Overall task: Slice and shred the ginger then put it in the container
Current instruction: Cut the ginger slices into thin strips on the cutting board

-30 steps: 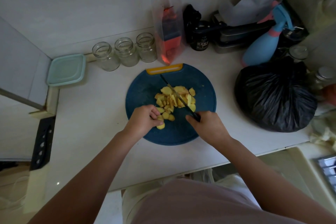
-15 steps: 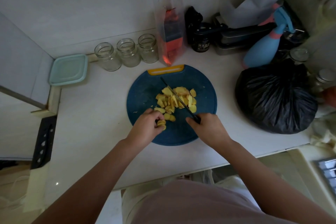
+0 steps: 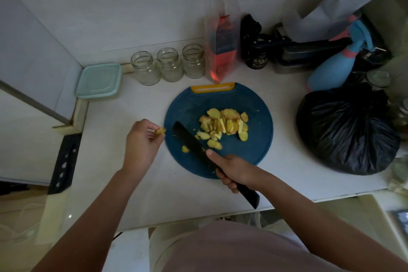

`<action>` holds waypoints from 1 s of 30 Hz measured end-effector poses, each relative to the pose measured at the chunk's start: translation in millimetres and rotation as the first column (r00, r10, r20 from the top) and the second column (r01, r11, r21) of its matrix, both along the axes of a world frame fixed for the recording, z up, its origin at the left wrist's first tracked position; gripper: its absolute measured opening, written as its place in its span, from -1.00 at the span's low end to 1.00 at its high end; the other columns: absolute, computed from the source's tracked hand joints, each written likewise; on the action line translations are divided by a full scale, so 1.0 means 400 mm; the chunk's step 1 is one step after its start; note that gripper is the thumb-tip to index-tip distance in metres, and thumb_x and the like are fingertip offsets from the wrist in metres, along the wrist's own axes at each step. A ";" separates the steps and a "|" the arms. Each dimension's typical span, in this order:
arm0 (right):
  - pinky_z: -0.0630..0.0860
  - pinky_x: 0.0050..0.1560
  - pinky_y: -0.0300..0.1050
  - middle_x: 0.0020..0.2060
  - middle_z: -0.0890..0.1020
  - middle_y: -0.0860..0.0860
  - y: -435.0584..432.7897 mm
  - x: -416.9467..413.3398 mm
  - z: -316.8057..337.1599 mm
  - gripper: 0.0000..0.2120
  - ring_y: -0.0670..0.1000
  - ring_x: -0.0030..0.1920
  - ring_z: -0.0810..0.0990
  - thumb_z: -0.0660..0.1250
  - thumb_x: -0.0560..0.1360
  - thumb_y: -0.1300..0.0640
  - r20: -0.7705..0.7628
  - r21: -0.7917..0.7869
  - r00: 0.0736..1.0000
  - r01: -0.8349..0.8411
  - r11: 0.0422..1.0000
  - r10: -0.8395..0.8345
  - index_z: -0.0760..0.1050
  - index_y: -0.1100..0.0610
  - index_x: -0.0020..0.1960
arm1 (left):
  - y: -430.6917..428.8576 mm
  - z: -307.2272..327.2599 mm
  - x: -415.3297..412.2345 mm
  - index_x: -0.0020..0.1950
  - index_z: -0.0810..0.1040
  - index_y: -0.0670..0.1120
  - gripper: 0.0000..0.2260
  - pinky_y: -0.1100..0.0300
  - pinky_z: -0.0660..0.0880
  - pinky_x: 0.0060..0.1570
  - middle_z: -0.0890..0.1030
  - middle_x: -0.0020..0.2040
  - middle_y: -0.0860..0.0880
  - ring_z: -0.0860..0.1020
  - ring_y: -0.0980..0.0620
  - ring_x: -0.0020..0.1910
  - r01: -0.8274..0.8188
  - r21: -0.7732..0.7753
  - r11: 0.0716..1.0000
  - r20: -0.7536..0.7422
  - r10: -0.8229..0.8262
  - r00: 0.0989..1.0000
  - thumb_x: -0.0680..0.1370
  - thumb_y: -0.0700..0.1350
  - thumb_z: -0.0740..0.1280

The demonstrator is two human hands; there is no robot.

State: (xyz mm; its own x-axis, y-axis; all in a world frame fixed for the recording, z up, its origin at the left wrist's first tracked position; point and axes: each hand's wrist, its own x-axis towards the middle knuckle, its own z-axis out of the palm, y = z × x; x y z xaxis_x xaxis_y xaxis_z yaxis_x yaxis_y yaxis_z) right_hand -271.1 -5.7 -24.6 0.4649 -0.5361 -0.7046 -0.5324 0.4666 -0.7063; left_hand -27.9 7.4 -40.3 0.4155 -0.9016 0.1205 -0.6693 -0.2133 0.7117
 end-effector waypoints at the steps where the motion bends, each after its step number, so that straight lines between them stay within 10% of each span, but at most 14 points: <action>1: 0.27 -0.55 -0.27 -0.57 0.31 -0.01 0.003 0.012 -0.005 -0.42 -0.07 -0.62 0.26 0.07 0.55 -0.34 -0.001 0.016 1.000 -0.029 0.999 0.029 0.26 0.11 -0.39 | 0.005 -0.005 0.005 -0.16 0.50 -0.10 -0.82 0.48 0.41 -0.25 0.58 -0.11 -0.14 0.53 0.21 -0.28 -0.006 -0.017 1.000 0.003 0.006 1.000 0.42 -0.30 0.48; 16: 0.29 -0.55 -0.26 -0.53 0.38 0.03 -0.057 -0.033 -0.034 -0.40 -0.03 -0.60 0.31 0.10 0.54 -0.36 -0.160 -0.086 0.972 0.162 0.983 -0.175 0.31 0.14 -0.38 | -0.002 -0.080 -0.091 -0.12 0.51 -0.18 -0.85 0.23 0.51 -0.25 0.53 -0.12 -0.02 0.52 0.10 -0.26 0.274 -0.064 0.960 0.123 -0.265 0.956 0.42 -0.28 0.47; 20: 0.33 -0.56 -0.24 -0.52 0.41 0.07 -0.053 -0.019 -0.039 -0.38 -0.02 -0.62 0.34 0.08 0.55 -0.34 -0.196 -0.182 0.953 0.194 0.964 -0.229 0.32 0.17 -0.38 | 0.008 -0.104 -0.112 -0.11 0.52 -0.20 -0.84 0.52 0.39 -0.19 0.50 -0.12 -0.01 0.45 0.18 -0.27 0.321 -0.048 0.946 0.124 -0.314 0.941 0.41 -0.31 0.48; 30: 0.39 -0.25 -0.11 -0.48 0.41 0.08 -0.017 0.021 -0.036 -0.42 0.00 -0.43 0.42 0.09 0.59 -0.25 -0.251 -0.388 0.966 -0.039 0.921 -0.065 0.27 0.15 -0.42 | 0.022 -0.109 -0.128 -0.04 0.56 -0.16 -0.78 0.28 0.44 -0.21 0.58 -0.12 0.00 0.50 0.07 -0.19 0.224 -0.026 0.974 0.027 -0.223 0.974 0.39 -0.23 0.52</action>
State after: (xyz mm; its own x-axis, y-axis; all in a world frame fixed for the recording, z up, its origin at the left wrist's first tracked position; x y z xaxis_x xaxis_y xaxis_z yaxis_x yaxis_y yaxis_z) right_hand -262.8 -12.6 -39.0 0.2897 -0.7949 -0.5332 -0.7134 0.1921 -0.6739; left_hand -79.3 16.4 -83.9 0.2004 -0.9673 0.1554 -0.7147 -0.0359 0.6985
